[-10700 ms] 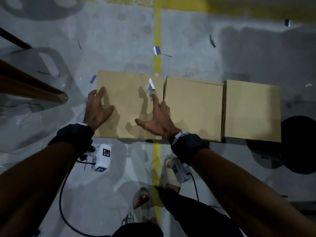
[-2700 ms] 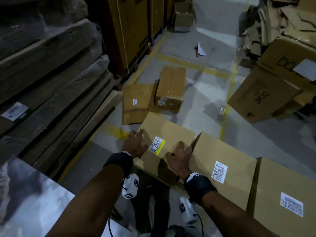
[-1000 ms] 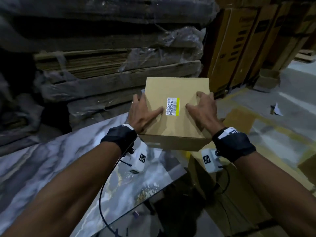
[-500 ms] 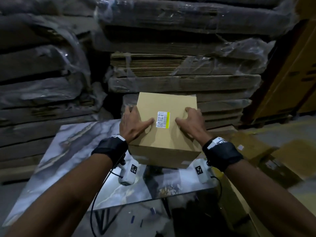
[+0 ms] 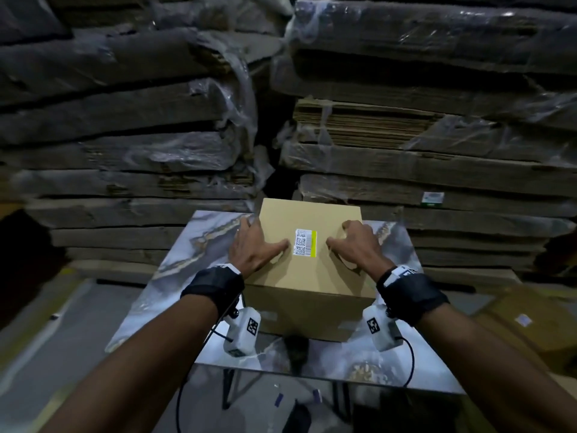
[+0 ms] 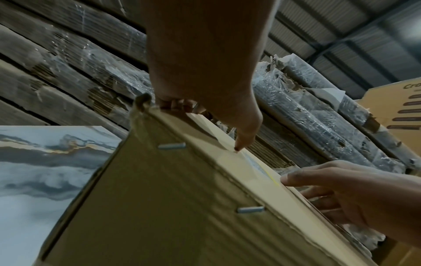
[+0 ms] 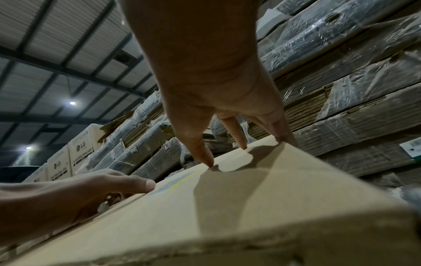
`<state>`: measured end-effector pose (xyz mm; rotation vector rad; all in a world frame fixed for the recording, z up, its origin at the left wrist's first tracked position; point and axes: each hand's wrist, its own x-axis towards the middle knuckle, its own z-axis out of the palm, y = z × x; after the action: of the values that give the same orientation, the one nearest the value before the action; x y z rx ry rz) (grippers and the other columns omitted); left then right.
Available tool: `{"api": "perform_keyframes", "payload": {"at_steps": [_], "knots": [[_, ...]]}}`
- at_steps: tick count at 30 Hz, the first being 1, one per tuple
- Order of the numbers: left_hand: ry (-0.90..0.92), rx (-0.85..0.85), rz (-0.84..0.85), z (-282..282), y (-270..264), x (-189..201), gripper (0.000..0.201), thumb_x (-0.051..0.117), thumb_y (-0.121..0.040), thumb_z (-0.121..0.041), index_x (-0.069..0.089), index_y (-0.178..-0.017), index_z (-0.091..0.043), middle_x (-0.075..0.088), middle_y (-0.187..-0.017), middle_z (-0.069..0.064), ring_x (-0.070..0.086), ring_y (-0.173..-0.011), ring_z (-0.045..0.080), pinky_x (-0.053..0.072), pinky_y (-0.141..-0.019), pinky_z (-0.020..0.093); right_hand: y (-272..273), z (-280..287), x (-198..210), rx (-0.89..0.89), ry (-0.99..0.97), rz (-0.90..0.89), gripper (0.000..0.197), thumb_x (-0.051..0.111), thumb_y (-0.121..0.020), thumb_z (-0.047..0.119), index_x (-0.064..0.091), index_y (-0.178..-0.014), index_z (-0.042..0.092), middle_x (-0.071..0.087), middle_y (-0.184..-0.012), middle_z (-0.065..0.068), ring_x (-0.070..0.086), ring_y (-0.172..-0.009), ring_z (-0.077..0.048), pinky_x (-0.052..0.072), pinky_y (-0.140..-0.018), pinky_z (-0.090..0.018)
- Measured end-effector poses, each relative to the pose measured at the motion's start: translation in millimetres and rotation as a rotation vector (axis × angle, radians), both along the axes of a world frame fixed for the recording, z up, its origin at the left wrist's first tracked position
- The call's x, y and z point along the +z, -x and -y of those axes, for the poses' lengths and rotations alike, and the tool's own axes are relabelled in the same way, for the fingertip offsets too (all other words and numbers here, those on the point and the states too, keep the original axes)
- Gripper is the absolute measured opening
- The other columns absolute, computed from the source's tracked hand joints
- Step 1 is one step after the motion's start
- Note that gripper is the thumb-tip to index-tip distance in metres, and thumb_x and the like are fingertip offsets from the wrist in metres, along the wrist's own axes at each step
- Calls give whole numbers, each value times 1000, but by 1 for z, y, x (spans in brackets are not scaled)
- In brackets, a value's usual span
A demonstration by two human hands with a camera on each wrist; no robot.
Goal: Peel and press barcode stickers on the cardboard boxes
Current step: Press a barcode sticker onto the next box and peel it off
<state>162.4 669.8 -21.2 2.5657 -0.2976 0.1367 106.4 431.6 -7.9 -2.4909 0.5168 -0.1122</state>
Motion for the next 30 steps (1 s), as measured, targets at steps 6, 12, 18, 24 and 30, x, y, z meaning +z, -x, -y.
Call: {"api": "perform_keyframes", "payload": {"at_steps": [6,12,18,24,30], "knots": [[-83,-45,-46,-30,-27,-16,104,52,-62,-86,42,-142,-21,45,-137,13,56,-116,37,52,-92,47,-18,-29,-15,-2,34,-7,51,68,-81,45,62,-118,10,68,-109,-15,65,-95,-35,59,-81,-41],[-171,-109,-131,-44,-55,-23,98,54,-65,-85,47,-137,-19,49,-132,13,55,-116,35,51,-94,49,-36,-39,-23,-10,76,-63,50,69,-82,41,58,-121,11,65,-107,-12,67,-90,-32,62,-76,-45],[-240,-258,-33,-33,-77,-5,71,64,-86,-53,50,-144,-13,42,-141,14,49,-127,37,45,-104,45,-51,-36,-15,-7,201,-171,46,71,-70,43,60,-109,20,60,-113,-14,61,-102,-37,62,-77,-43],[-208,-502,-204,-12,-87,-5,48,57,-90,-12,53,-135,3,46,-141,22,46,-132,40,39,-106,37,-75,-59,1,297,273,-95,46,75,-86,31,68,-127,12,69,-122,-11,64,-114,-28,47,-88,-30],[-251,-515,-203,-11,-92,-13,45,57,-96,-17,51,-135,4,43,-145,23,44,-132,36,36,-106,37,-87,-84,3,592,384,-110,41,65,-93,24,68,-133,18,63,-116,-12,63,-101,-29,45,-82,-33]]}}
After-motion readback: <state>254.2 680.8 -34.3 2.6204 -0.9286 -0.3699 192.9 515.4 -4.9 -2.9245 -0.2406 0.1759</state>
